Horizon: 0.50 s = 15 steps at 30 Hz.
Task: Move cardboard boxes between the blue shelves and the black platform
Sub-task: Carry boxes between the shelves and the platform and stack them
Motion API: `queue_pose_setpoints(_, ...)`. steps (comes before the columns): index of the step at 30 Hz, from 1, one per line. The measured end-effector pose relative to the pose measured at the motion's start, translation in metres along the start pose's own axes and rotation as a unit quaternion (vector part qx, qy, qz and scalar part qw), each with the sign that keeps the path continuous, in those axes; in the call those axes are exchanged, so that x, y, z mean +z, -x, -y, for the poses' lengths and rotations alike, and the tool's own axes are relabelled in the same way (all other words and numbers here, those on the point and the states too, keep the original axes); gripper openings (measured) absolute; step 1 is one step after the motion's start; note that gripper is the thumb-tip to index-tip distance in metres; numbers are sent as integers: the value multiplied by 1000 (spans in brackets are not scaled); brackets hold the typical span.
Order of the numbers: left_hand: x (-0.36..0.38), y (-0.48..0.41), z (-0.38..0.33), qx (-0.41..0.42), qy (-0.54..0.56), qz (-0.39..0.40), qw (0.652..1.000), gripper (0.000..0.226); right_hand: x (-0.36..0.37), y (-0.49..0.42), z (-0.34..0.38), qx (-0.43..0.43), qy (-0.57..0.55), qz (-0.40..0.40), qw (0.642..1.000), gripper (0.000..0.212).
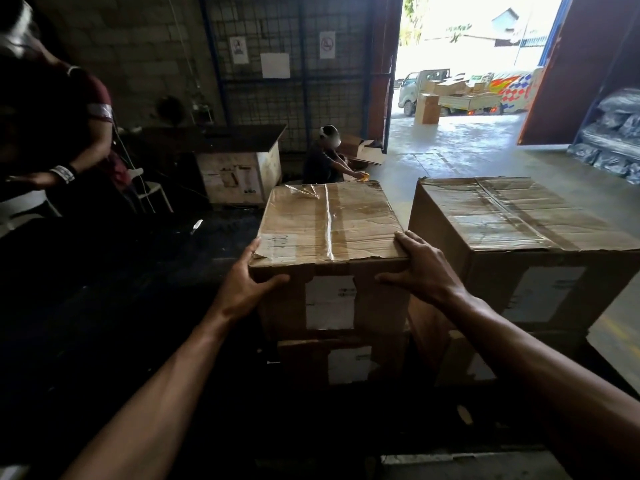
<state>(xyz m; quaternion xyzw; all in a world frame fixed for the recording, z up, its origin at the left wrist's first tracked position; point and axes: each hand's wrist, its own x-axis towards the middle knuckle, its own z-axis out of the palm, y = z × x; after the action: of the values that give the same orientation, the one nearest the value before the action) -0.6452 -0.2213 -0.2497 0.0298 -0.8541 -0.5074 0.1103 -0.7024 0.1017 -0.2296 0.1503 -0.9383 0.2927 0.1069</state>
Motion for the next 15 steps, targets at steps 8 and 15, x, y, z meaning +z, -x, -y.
queue_pose_setpoints(8, 1, -7, -20, 17, -204, -25, 978, 116, 0, -1, -21, -27, -9, -10, 1000, 105)
queue_pose_setpoints(15, 24, 3, -20, 13, -204, -73, 976, 125, -4, -6, -33, -38, -13, -15, 999, 104)
